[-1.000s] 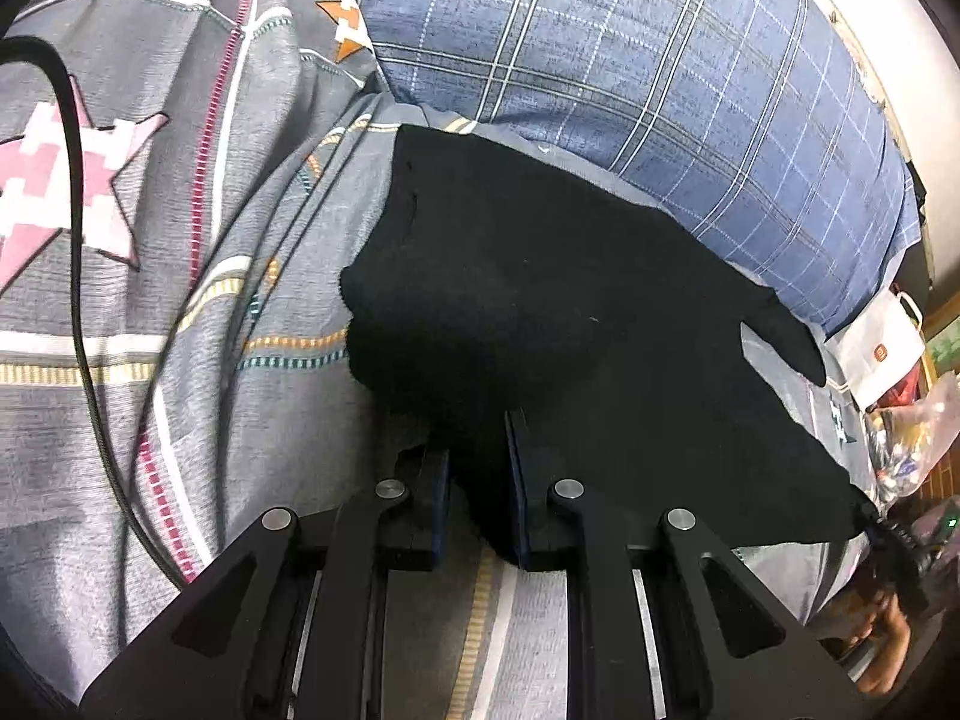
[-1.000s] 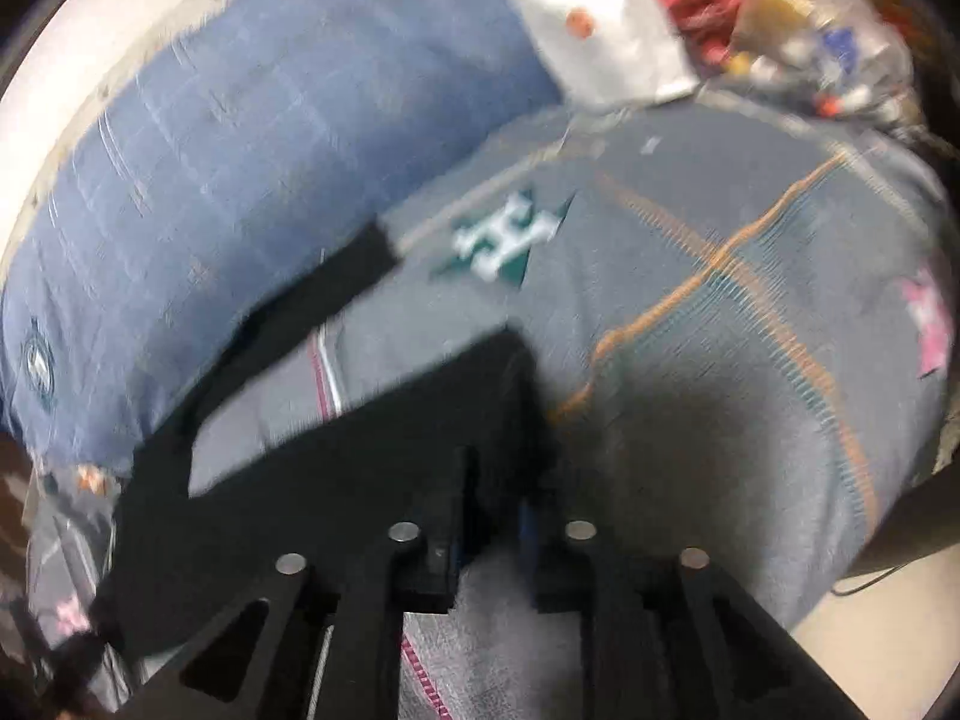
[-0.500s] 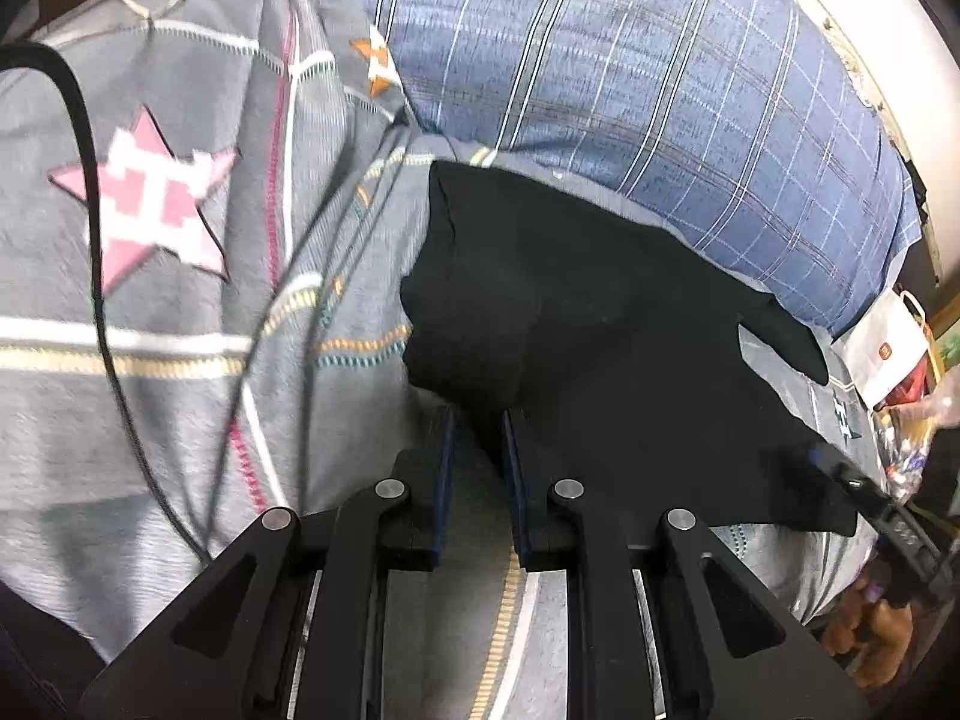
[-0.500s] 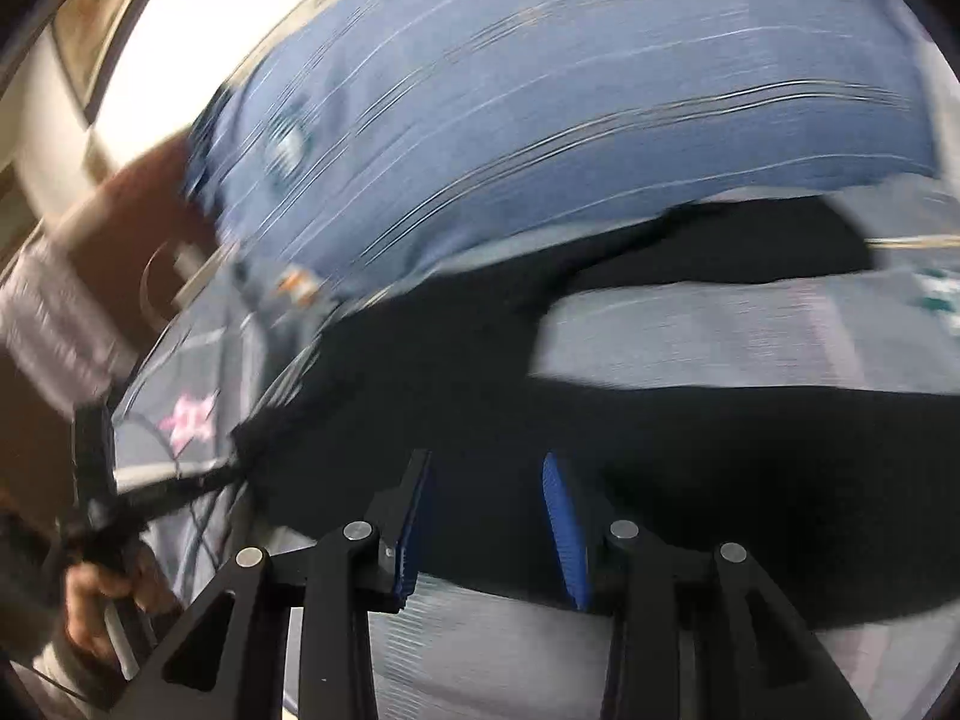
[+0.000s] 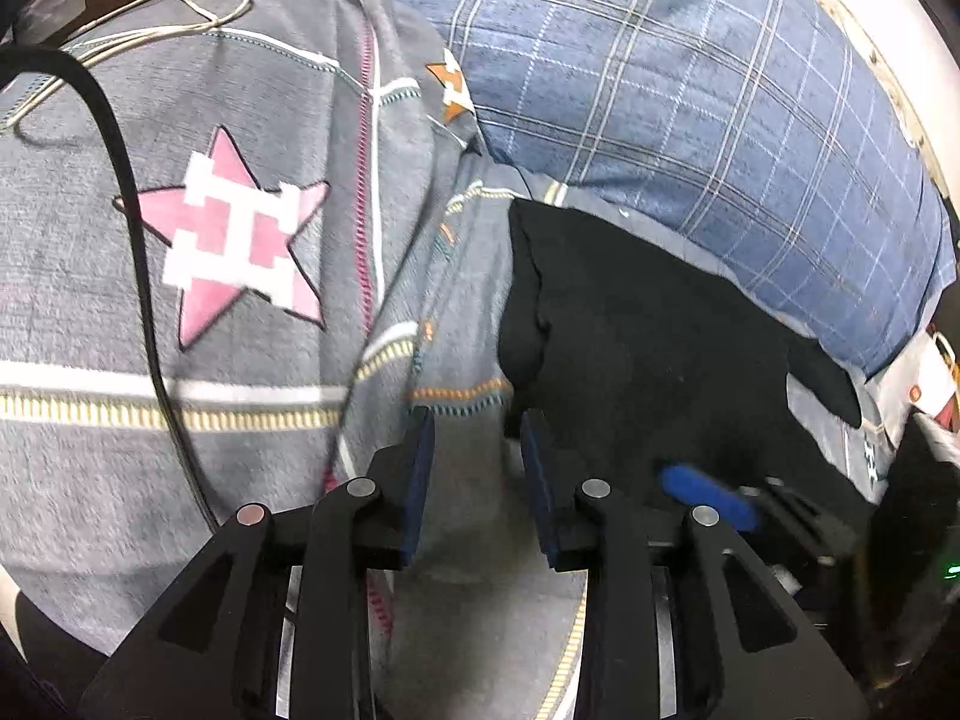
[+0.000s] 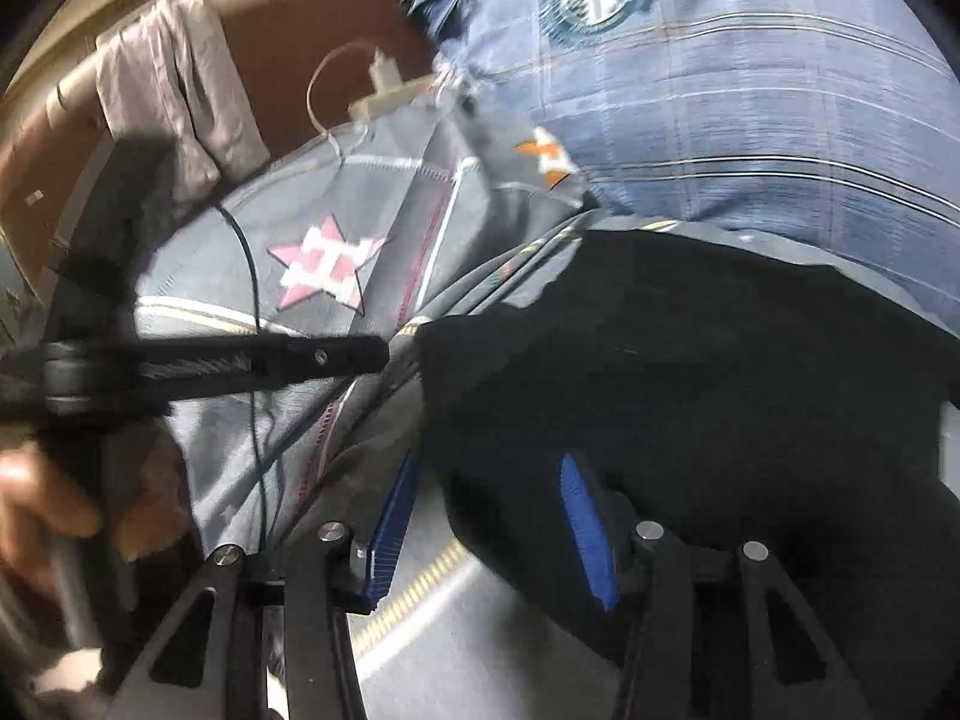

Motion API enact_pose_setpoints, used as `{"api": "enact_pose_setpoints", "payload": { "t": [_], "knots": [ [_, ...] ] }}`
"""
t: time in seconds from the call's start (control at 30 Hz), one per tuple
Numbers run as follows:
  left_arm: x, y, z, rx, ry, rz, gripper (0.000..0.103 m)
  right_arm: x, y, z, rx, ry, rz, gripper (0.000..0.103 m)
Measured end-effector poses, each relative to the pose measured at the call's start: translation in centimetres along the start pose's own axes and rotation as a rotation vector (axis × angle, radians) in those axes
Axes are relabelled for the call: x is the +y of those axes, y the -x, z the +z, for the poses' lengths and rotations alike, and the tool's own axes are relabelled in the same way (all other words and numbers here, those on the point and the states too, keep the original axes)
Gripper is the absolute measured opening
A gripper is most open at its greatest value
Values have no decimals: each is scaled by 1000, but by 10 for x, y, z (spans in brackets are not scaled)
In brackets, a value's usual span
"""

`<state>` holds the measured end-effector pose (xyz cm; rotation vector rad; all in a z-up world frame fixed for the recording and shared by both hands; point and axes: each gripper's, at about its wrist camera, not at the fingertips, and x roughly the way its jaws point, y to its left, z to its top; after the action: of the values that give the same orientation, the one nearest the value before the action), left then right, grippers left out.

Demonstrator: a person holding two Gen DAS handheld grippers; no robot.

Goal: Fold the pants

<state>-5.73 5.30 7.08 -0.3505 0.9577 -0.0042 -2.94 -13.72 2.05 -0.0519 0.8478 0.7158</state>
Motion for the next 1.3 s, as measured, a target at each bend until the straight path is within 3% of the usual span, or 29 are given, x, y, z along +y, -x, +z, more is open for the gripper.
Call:
{"api": "enact_pose_setpoints", "payload": {
  "t": [0.1,0.17,0.23,0.27,0.4,0.43,0.47,0.53,0.57,0.6,0.63,0.67,0.73,0.8,0.87,1.0,1.13,1.23,1.3],
  "knots": [
    [4,3,7,-11,13,9,30,-4,-29,6,51,17,-28,47],
    [8,7,11,-16,21,-9,35,-23,-30,12,40,-66,18,25],
    [10,11,14,-27,25,-19,37,-48,-22,16,31,-239,182,13],
    [12,13,15,-33,28,-21,38,-63,-12,16,-11,-340,294,13],
    [15,17,21,-47,44,-27,38,-61,-3,17,-62,-424,549,12],
    [15,18,21,-50,43,-23,38,-57,-7,16,-50,-421,558,12],
    [13,19,21,-50,40,-21,38,-49,-14,16,-16,-390,505,12],
    [7,18,20,-43,35,-24,38,-34,-29,15,85,-272,291,13],
    [4,17,20,-37,28,-29,38,-32,-31,13,119,-231,239,13],
    [-1,15,20,-32,17,-32,40,-36,-24,14,111,-231,243,13],
    [-5,13,20,-29,6,-35,48,-42,-15,15,87,-243,244,13],
    [-9,11,21,-27,-3,-41,59,-51,-2,17,55,-257,221,13],
    [-19,4,23,-24,-13,-67,67,-70,16,23,4,-272,167,14],
    [-32,-8,25,-5,-36,-79,67,-97,33,34,-23,-286,90,20],
    [-45,-23,23,42,-68,-72,67,-116,38,38,-1,-291,26,37],
    [-63,-47,6,85,-145,-54,67,-137,40,37,8,-316,-39,38],
    [-61,-71,-1,116,-199,45,67,-166,50,39,-9,-360,-58,38],
    [-55,-69,9,122,-180,13,67,-183,58,56,-15,-312,-101,39],
    [-60,-61,21,94,-198,-5,67,-191,59,68,-7,-266,-130,44]
  ]
}}
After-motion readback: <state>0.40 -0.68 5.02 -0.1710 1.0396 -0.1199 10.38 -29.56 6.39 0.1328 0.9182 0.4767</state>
